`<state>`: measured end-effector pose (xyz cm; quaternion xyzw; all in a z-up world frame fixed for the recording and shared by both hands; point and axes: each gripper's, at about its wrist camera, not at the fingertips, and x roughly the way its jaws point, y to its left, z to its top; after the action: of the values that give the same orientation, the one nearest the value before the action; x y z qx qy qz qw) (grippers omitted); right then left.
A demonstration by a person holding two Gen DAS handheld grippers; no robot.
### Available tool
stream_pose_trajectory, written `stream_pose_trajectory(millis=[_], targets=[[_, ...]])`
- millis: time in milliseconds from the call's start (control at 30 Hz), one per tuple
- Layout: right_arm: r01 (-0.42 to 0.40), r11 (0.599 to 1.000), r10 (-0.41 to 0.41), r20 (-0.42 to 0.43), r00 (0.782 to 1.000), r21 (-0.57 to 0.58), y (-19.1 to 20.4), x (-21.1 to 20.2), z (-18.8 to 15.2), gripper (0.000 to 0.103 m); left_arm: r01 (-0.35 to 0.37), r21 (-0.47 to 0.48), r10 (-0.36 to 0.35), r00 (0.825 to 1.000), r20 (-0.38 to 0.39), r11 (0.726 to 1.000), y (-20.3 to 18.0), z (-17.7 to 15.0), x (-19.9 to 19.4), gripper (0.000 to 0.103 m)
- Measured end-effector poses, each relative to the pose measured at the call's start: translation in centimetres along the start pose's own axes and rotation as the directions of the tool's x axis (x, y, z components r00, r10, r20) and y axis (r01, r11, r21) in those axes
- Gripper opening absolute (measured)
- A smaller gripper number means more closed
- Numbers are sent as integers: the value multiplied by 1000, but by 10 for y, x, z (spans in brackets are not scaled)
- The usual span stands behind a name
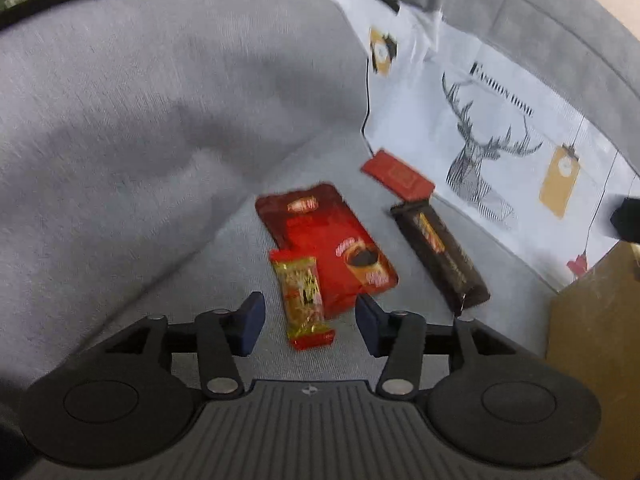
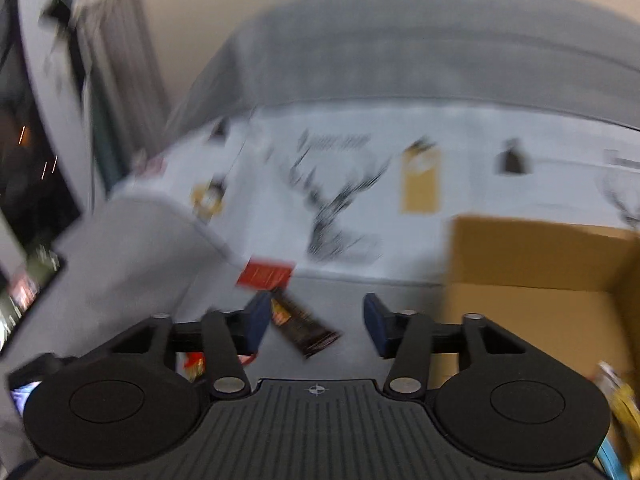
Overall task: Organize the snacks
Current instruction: 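Move the right tool over the chocolate bar while the left tool approaches the yellow candy, then grasp the dark chocolate bar with the right tool while the left tool grasps the yellow candy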
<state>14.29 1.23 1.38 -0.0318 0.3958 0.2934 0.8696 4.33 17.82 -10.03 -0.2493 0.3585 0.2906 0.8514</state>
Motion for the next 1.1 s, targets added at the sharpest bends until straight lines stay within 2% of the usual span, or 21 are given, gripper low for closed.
stream_pose_trajectory(millis=[133, 167, 200, 267, 400, 533, 567, 600, 633, 767, 833, 967, 1100], targets=[[9, 996, -18, -108, 994, -85, 20, 72, 8, 68, -8, 14, 8, 1000, -29, 1000, 1, -2, 5, 55], [14, 994, -26, -121, 992, -105, 23, 86, 9, 69, -8, 12, 8, 999, -40, 1000, 2, -2, 7, 52], [16, 992, -34, -139, 990, -127, 27, 102, 8, 70, -8, 13, 8, 999, -53, 1000, 1, -2, 11, 42], [16, 987, -43, -172, 984, -159, 30, 126, 7, 73, -10, 25, 12, 998, -58, 1000, 2, -2, 11, 30], [19, 981, -70, -258, 964, -194, 29, 169, -2, 77, 8, 34, -6, 998, -63, 999, 1, -2, 12, 30], [25, 972, -97, -302, 948, -233, 29, 190, -16, 74, 18, 17, -16, 997, -72, 1000, 5, 1, 10, 30], [24, 970, -98, -299, 949, -243, 30, 191, -18, 71, 20, 13, -19, 997, -76, 1000, 6, 3, 11, 30], [11, 972, -82, -294, 952, -235, 29, 189, -20, 61, 23, 10, -22, 997, -77, 1000, 6, 4, 11, 30], [-6, 976, -60, -294, 954, -217, 28, 186, -20, 47, 25, 8, -25, 997, -77, 1000, 7, 5, 10, 30], [12, 978, -65, -249, 966, -209, 28, 161, -18, 42, 41, 10, -40, 997, -63, 999, 8, 9, 2, 30], [-5, 986, -32, -215, 976, -169, 25, 137, -15, 38, 50, 16, -49, 997, -52, 999, 8, 9, -5, 30], [-36, 992, 22, -116, 993, -117, 19, 75, -11, 38, 66, 36, -66, 998, -22, 997, 5, 11, -20, 30], [-50, 997, 47, -50, 998, -61, 6, 26, -15, 38, 85, 41, -85, 996, -4, 996, 3, 11, -36, 29]])
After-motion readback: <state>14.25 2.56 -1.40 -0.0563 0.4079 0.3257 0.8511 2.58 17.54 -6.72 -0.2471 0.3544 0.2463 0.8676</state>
